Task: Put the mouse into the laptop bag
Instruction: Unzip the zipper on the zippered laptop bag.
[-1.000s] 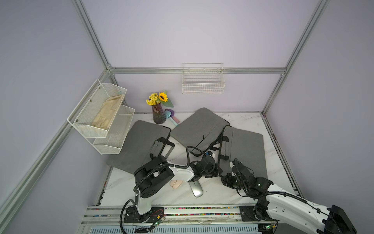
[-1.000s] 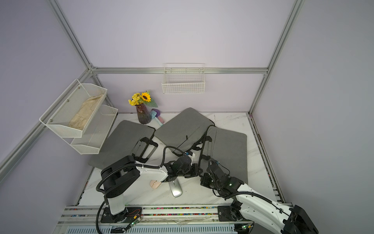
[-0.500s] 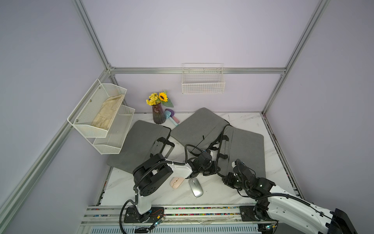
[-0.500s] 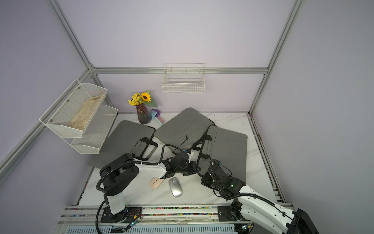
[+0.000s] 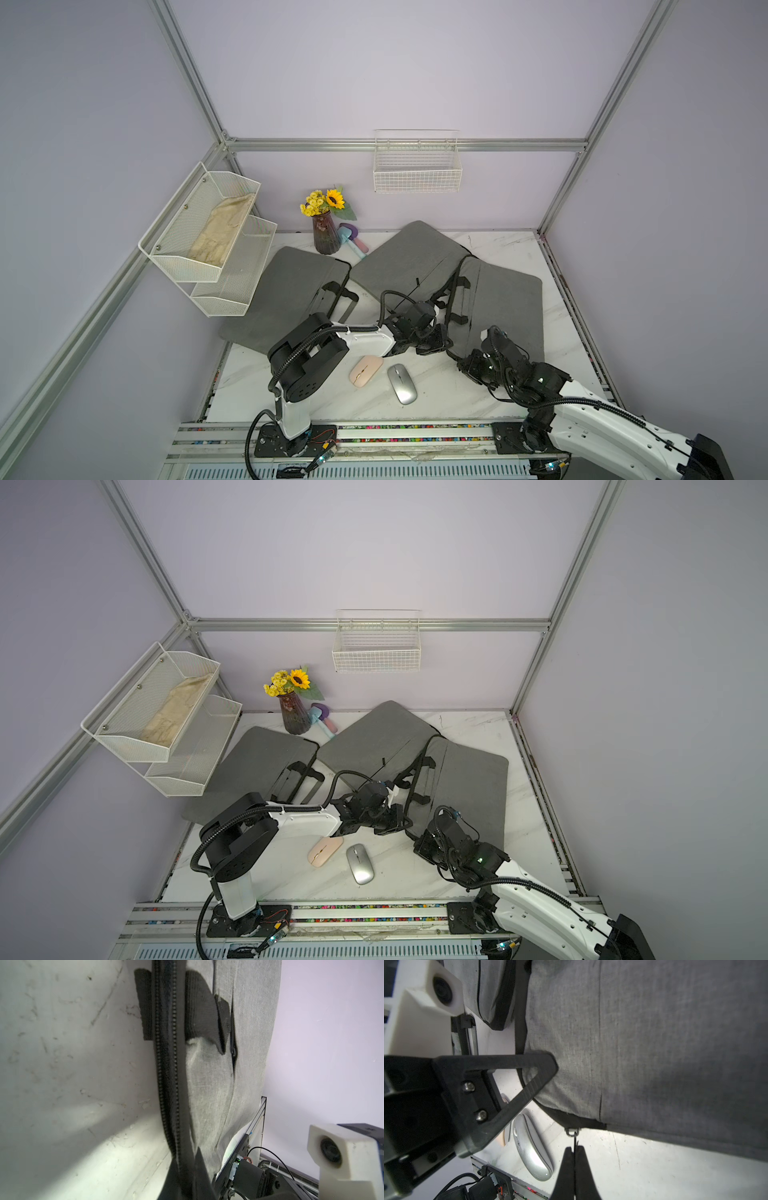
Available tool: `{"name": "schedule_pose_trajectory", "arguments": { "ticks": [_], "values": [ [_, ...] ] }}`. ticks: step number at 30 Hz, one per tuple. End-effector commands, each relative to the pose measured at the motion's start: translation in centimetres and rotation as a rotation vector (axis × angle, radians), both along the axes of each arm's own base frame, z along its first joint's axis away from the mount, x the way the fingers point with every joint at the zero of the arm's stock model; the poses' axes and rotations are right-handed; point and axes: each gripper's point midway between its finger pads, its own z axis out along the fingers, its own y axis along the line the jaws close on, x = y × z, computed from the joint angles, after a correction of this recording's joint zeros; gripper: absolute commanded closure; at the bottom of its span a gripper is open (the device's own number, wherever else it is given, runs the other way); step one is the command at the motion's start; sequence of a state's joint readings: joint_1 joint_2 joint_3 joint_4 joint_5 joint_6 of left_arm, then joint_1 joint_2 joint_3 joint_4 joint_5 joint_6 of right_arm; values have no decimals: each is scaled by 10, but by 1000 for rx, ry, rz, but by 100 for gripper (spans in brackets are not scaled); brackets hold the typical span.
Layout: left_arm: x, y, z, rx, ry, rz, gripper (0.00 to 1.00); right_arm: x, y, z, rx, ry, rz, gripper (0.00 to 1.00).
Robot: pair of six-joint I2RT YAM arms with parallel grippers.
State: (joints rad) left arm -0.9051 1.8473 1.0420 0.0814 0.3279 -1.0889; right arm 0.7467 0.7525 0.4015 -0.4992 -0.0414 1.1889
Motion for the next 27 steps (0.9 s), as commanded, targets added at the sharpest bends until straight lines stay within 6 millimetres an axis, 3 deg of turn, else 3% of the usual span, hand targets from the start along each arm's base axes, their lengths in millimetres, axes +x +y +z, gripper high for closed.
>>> {"name": "schedule_pose_trajectory", "arguments": {
  "ticks": [1,9,19,24,27],
  "values": [
    [95,19,70,-20,-236,224,100,-39,-25,-23,-89,184,-5,100],
    [99,21,62,-39,-197,228,100,-33,-28,-21,-133,113,41,100],
    [43,-36,68,-109,-220,118,100,15,16,25,-56,-104,127,100],
    [46,-39,67,-99,-218,114,100,15,16,14,-87,-83,149,100],
    [52,-35,70,-84,-228,131,100,10,-4,4,-179,-44,103,100]
  ]
}}
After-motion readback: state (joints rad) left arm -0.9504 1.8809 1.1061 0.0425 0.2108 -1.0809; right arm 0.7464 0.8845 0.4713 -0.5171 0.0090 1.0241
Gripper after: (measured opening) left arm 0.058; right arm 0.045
